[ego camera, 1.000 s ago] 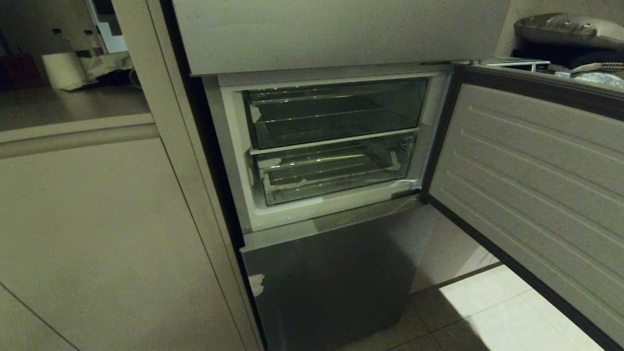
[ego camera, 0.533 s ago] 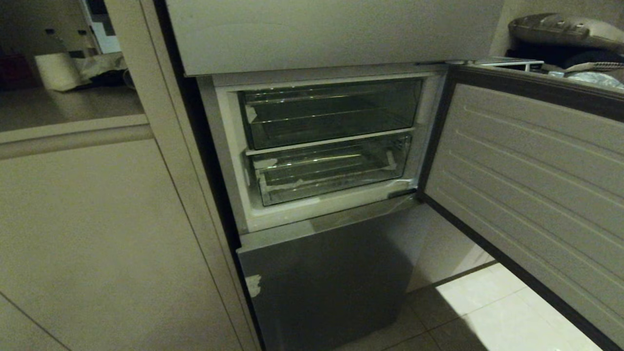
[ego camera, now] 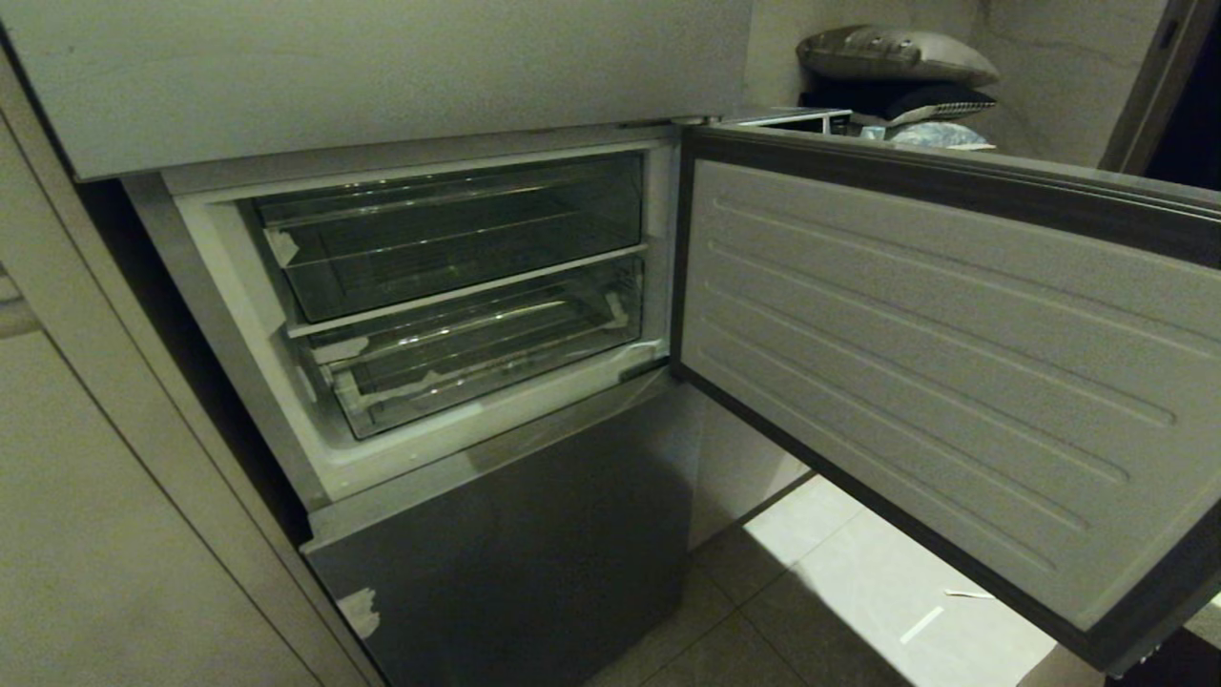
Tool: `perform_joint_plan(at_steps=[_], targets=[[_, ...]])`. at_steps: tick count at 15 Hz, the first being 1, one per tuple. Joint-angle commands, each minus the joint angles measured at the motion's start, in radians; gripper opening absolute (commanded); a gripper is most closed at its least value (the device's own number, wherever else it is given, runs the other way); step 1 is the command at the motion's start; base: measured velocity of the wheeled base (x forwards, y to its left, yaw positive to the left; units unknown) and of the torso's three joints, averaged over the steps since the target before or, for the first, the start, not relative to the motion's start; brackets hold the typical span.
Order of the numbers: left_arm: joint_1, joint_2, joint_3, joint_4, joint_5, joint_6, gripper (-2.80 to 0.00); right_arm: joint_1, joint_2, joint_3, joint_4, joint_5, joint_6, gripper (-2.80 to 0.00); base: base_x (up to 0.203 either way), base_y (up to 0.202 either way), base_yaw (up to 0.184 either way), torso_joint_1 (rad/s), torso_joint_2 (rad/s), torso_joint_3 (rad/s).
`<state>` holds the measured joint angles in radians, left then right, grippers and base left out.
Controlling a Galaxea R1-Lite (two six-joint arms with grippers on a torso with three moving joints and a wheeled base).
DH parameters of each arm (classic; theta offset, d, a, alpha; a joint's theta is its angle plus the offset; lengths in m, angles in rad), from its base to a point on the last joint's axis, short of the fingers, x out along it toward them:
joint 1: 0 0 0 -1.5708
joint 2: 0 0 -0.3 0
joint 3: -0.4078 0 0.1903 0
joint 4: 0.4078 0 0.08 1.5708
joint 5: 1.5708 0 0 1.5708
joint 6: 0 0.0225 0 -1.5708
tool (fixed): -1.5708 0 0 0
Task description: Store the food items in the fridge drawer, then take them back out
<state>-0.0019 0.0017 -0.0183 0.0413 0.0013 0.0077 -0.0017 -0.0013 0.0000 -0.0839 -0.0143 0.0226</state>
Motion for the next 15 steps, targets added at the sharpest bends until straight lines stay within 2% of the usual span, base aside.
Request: perform_joint_plan(at_steps=[1, 8, 15], targets=[[-0.001, 0.001, 0.0, 0.0, 0.0, 0.0, -2.8, 0.0, 0.001, 0.031, 0.0, -0.001, 0.0, -2.8, 0.0, 0.0, 0.0, 0.0, 0.0, 0.0], [-0.001, 0.001, 0.0, 0.0, 0.0, -0.008, -2.8, 0.001, 0.001, 0.031, 0.0, 0.0, 0.0, -2.8, -0.01, 0.0, 0.0, 0.002, 0.0, 0.0], [-0.001, 0.001, 0.0, 0.0, 0.0, -0.006, -2.8, 0.0, 0.001, 0.031, 0.0, -0.001, -0.001, -2.8, -0.185, 0.0, 0.001, 0.0, 0.0, 0.002]])
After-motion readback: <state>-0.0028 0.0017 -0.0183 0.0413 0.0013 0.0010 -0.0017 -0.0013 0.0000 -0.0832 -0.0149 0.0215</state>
